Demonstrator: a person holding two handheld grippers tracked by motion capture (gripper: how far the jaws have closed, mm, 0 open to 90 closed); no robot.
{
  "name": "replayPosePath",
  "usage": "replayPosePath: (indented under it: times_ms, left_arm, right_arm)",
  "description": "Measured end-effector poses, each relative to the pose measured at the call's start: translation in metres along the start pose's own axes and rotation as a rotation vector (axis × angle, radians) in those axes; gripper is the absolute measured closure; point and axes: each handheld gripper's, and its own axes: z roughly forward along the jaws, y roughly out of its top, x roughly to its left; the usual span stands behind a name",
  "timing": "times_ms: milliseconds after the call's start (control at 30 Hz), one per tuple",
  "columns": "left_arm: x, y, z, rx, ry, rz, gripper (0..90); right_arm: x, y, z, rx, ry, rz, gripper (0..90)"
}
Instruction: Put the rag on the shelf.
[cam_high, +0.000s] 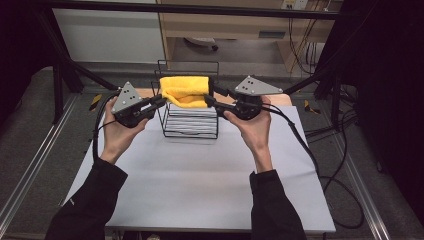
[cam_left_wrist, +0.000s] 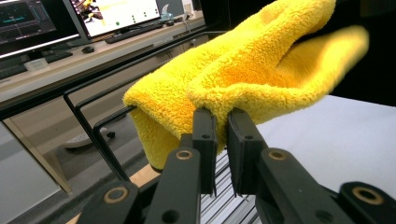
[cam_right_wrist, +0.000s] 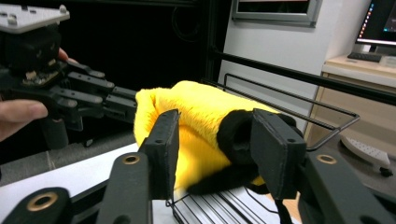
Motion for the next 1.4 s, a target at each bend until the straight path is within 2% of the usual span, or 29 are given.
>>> replayPosePath:
  times_ms: [167,233,333,433,567,667,733,767,833,900,967,1067,1100,1167,1233,1300,1400]
  left_arm:
    - [-0.001,-0.002,0.002,0.011,0.002,0.003,81.0]
    - [-0.001,-0.002,0.001,0.013,-0.002,-0.005,80.2]
    - [-0.001,-0.003,-0.002,0.022,-0.009,-0.017,77.5]
    - [-0.001,-0.001,-0.007,0.026,-0.021,-0.042,69.2]
    - [-0.003,0.009,-0.015,-0.016,-0.034,-0.083,59.6]
    - [-0.007,0.017,-0.017,-0.033,-0.042,-0.097,57.5]
    - [-0.011,0.019,-0.014,-0.007,-0.042,-0.094,57.9]
    - [-0.013,0.019,-0.012,0.012,-0.025,-0.085,58.9]
    - [-0.014,0.015,-0.007,0.069,0.01,-0.092,60.0]
    - [-0.01,0.007,-0.001,0.106,0.025,-0.129,59.5]
    - [-0.008,0.0,0.003,0.117,0.023,-0.156,58.8]
    - [-0.005,-0.008,0.009,0.135,0.033,-0.172,56.5]
    - [-0.004,-0.01,0.012,0.141,0.036,-0.175,56.4]
    - [-0.003,-0.014,0.016,0.153,0.045,-0.18,56.4]
    - [-0.003,-0.018,0.022,0.163,0.043,-0.196,57.9]
    - [-0.004,-0.023,0.026,0.164,0.04,-0.21,61.1]
    - [-0.006,-0.028,0.031,0.158,0.038,-0.209,69.6]
  right_arm:
    - [0.001,-0.004,0.005,0.055,0.006,0.024,76.4]
    - [0.002,-0.007,0.007,0.073,0.008,0.022,83.0]
    - [0.003,-0.01,0.009,0.085,0.005,0.02,88.1]
    - [0.003,-0.011,0.009,0.106,-0.003,0.021,88.8]
    - [0.004,-0.014,0.011,0.142,-0.021,0.015,88.6]
    - [0.005,-0.017,0.014,0.182,-0.031,0.011,87.9]
    - [0.005,-0.019,0.015,0.203,-0.038,0.007,85.4]
    - [0.005,-0.02,0.016,0.205,-0.046,0.003,83.1]
    - [0.006,-0.021,0.016,0.198,-0.059,0.009,76.9]
    - [0.005,-0.021,0.016,0.203,-0.075,0.005,69.9]
    - [0.004,-0.022,0.017,0.21,-0.1,0.004,64.6]
    - [-0.001,-0.029,0.019,0.186,-0.095,0.07,59.3]
    - [-0.003,-0.032,0.02,0.192,-0.1,0.072,58.4]
    - [-0.006,-0.04,0.023,0.185,-0.099,0.08,64.2]
    - [-0.008,-0.047,0.026,0.169,-0.092,0.09,76.5]
    - [-0.01,-0.052,0.028,0.17,-0.084,0.1,84.3]
    - [-0.012,-0.058,0.028,0.163,-0.08,0.108,88.6]
